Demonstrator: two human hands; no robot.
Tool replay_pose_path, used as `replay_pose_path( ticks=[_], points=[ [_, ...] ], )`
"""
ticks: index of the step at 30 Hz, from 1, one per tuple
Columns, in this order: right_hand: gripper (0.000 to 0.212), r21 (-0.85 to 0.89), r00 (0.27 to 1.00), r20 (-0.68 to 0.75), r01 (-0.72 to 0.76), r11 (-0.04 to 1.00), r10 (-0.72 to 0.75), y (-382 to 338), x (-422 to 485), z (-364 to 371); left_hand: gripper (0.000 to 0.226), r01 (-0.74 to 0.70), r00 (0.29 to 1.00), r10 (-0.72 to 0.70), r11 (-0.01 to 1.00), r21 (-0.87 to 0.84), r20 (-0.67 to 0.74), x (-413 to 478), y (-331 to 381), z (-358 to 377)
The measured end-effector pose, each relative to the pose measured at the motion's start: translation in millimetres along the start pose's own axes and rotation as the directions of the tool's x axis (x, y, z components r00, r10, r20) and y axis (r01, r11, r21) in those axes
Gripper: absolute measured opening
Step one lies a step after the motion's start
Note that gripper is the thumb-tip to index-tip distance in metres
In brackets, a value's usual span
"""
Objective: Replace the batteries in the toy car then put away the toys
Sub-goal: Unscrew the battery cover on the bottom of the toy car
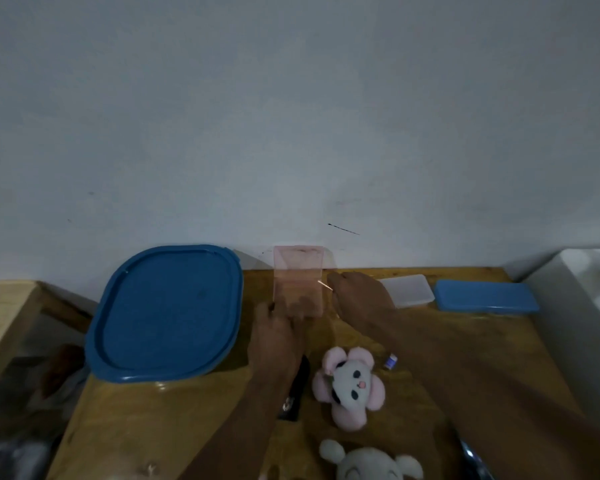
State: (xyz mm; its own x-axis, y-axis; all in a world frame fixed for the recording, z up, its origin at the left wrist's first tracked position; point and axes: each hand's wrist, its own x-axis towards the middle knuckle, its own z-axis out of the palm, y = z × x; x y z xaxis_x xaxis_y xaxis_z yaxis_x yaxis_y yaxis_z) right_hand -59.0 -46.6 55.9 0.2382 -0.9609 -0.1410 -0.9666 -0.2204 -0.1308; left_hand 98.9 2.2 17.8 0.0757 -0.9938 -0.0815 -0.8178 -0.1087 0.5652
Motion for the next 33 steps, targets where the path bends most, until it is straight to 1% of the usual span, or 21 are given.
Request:
replay_pose_path(
  ticks=[4, 6, 9, 11, 15, 18, 20, 22, 23, 25, 28, 33],
  points=[
    [0.032, 0.075, 0.993, -0.021, -0.113, 0.991, 0.115, 28.3, -42.6, -5.6, 0.033, -0.198, 0.980, 0.197, 0.975, 0.097, 0.020, -18.1, 26.5, -2.7],
    [0.027, 0.087, 0.990, -0.015, -0.141, 0.986, 0.143, 45.2, -66.3, -8.4, 0.030, -0.252, 0.968, 0.250, 0.962, 0.103, 0.030, -28.3, 41.7, 1.9],
    [0.015, 0.113, 0.979, -0.032, -0.197, 0.974, 0.202, 70.8, -106.4, -14.8, 0.033, -0.311, 0.950, 0.306, 0.946, 0.091, 0.066, -49.5, 65.4, 13.7],
    [0.014, 0.114, 0.969, -0.044, -0.238, 0.965, 0.244, 89.4, -133.2, -16.0, 0.034, -0.330, 0.943, 0.324, 0.939, 0.092, 0.078, -66.5, 82.1, 25.4],
    [0.014, 0.127, 0.956, -0.035, -0.286, 0.950, 0.292, 131.3, -183.6, 0.1, 0.031, -0.316, 0.946, 0.304, 0.942, 0.112, 0.111, -110.7, 115.9, 57.0],
    [0.019, 0.194, 0.963, -0.007, -0.263, 0.945, 0.270, 154.5, -225.2, 14.1, 0.029, -0.321, 0.943, 0.307, 0.941, 0.107, 0.126, -149.3, 136.5, 83.9],
    [0.021, 0.219, 0.966, 0.032, -0.257, 0.941, 0.257, 165.5, -250.5, 19.9, 0.029, -0.279, 0.956, 0.266, 0.955, 0.097, 0.125, -174.2, 152.3, 98.7],
    [0.016, 0.207, 0.965, 0.041, -0.260, 0.943, 0.257, 176.0, -270.7, 26.6, 0.031, -0.206, 0.969, 0.188, 0.973, 0.104, 0.159, -200.0, 169.1, 109.4],
    [0.011, 0.193, 0.963, 0.054, -0.270, 0.943, 0.265, 180.0, -279.9, 30.2, 0.035, -0.166, 0.972, 0.144, 0.980, 0.109, 0.185, -211.5, 175.9, 114.3],
    [0.007, 0.176, 0.960, 0.071, -0.278, 0.944, 0.269, 185.3, -296.6, 38.3, 0.051, -0.091, 0.972, 0.059, 0.987, 0.133, 0.227, -231.5, 186.7, 123.0],
    [0.005, 0.226, 0.966, 0.063, -0.260, 0.939, 0.252, 191.9, -316.1, 46.7, 0.073, -0.021, 0.965, -0.036, 0.977, 0.212, 0.259, -247.8, 198.9, 134.3],
    [0.008, 0.288, 0.957, 0.089, -0.289, 0.913, 0.275, 203.9, -334.4, 59.3, 0.084, 0.065, 0.941, -0.163, 0.947, 0.314, 0.296, -257.9, 221.3, 146.6]
  ],
)
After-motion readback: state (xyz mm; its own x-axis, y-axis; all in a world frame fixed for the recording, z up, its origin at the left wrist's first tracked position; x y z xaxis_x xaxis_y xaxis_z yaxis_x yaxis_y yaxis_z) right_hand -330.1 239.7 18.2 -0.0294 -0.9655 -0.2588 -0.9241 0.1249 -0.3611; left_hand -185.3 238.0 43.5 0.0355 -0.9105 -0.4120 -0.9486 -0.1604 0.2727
